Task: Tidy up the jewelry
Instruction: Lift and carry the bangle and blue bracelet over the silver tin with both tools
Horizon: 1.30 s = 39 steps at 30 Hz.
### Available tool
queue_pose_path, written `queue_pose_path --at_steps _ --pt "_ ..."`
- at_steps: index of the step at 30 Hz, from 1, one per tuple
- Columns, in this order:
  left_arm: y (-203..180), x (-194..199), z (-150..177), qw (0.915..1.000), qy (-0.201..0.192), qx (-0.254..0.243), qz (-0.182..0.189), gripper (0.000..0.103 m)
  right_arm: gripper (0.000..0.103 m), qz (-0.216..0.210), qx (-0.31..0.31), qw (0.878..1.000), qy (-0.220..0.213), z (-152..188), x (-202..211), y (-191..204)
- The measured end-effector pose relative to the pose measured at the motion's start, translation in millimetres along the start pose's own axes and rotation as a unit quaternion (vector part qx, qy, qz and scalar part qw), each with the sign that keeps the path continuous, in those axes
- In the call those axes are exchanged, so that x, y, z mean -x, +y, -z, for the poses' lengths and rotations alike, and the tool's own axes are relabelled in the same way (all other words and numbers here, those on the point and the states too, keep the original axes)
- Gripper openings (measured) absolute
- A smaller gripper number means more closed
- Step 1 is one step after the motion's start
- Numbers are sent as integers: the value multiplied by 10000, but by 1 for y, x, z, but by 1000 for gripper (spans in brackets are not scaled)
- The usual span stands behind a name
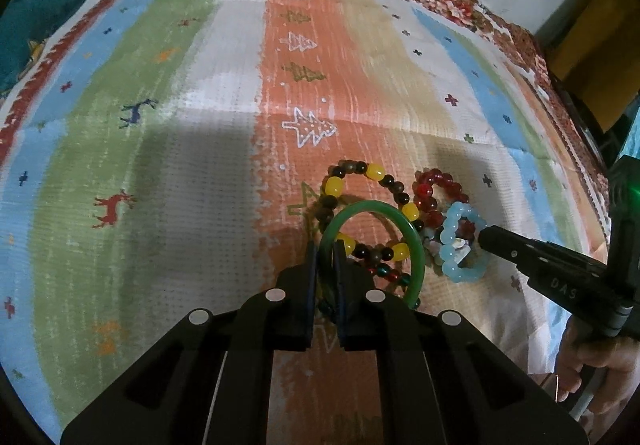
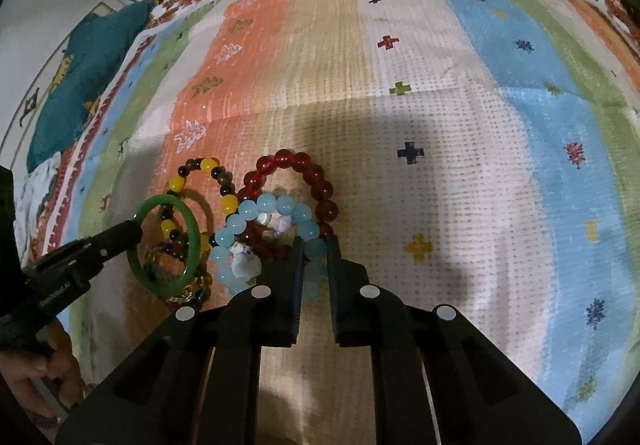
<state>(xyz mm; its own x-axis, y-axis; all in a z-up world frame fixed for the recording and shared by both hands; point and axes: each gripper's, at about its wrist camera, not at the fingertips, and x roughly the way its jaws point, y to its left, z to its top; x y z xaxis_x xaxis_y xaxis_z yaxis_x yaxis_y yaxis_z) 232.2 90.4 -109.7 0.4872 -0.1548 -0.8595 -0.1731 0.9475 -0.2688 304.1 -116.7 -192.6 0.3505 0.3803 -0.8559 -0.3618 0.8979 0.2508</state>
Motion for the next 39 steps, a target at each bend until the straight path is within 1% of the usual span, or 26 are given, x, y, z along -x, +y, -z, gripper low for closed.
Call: queue_pose_path --at_steps 5,9,14,23,27,32,35,37,39 --pt "0 6 3 10000 -28 10 -68 7 12 162 195 9996 -77 1 11 3" --pt "-4 15 4 9998 -113 -50 -146 7 12 200 333 9991 -152 4 23 8" --pt "-8 32 6 9996 -248 5 -106 8 12 354 580 9972 -315 11 40 16" --pt "-14 58 23 9990 -390 -21 -195 8 12 278 689 9956 -578 21 74 23" --pt "-20 73 32 9987 -497 -17 -139 8 12 384 850 9930 -725 29 86 31" --pt "-21 82 42 9985 -538 61 -128 8 12 208 889 9927 -785 39 99 37" --pt "-25 91 47 9981 -604 22 -130 8 12 235 1057 9898 -924 46 110 45" --pt "-28 101 51 9974 -707 -40 -164 8 12 215 1148 9877 -1038 49 120 50" --pt "-31 110 54 9969 -779 -55 -114 8 12 140 1192 9865 -1116 52 130 53"
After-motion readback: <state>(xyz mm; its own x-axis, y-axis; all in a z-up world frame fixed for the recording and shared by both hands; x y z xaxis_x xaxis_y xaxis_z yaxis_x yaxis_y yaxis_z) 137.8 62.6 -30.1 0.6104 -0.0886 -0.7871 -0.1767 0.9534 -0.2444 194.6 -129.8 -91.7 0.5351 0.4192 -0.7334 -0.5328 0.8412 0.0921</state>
